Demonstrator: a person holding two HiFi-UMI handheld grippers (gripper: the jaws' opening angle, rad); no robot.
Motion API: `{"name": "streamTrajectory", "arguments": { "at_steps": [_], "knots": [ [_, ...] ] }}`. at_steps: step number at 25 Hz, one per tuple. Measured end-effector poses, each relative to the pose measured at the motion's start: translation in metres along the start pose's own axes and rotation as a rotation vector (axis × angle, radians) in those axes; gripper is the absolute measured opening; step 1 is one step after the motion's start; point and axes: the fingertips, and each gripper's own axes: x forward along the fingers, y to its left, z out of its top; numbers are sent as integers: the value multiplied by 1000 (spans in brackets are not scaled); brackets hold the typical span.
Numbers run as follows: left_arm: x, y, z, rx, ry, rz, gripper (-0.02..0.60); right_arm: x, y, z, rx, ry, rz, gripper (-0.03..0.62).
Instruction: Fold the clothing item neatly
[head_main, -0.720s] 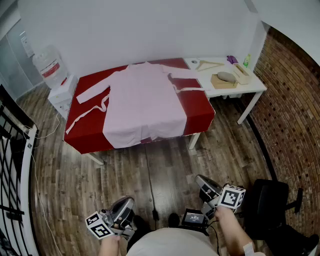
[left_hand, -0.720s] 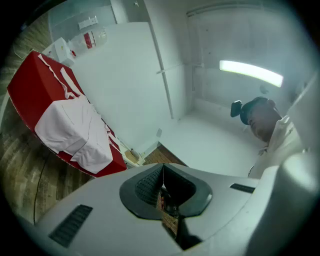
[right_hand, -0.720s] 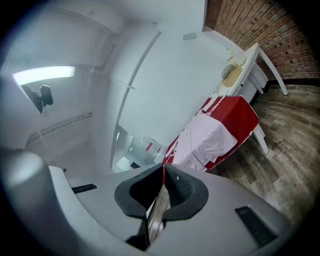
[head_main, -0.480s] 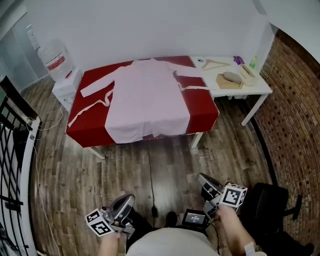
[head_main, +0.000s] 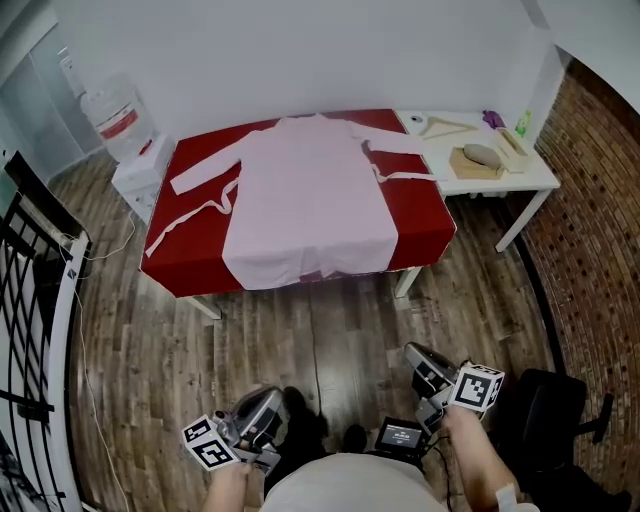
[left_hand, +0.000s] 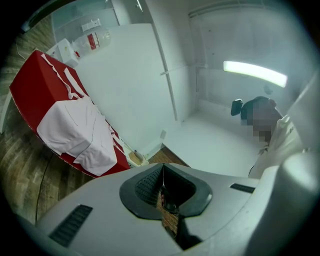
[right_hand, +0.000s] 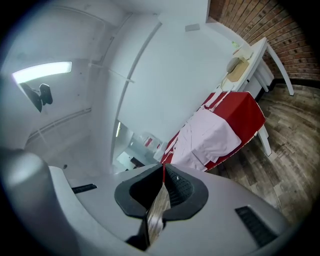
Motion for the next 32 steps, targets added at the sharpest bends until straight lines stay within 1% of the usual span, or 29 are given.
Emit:
{"name": "streamTrajectory", "arguments": {
  "at_steps": [4, 8, 11, 13, 18, 23, 28, 32],
  "knots": [
    [4, 24, 23, -4, 27, -15, 5, 15, -6, 4, 12, -31, -46, 15],
    [14, 53, 55, 6, 58, -41, 5, 40, -15, 13, -9, -55, -103, 15],
    [16, 74, 78, 11, 95, -56, 5, 62, -10, 20, 2, -90, -118, 15],
    [16, 86, 93, 10, 113, -69, 5, 74, -5, 24, -25, -101, -141, 15],
    [17, 108, 125, 2, 149, -108, 5, 96, 9, 26, -39, -142, -183, 15],
    [18, 126, 143, -11, 160, -138, 5, 107, 18, 30, -61, -172, -217, 15],
    [23, 141, 149, -19, 179, -140, 5, 112, 12, 36, -29, -203, -248, 15],
    [33, 156, 157, -14, 181, -124, 5, 125, 4, 52, -77, -199, -249, 15]
  ]
}}
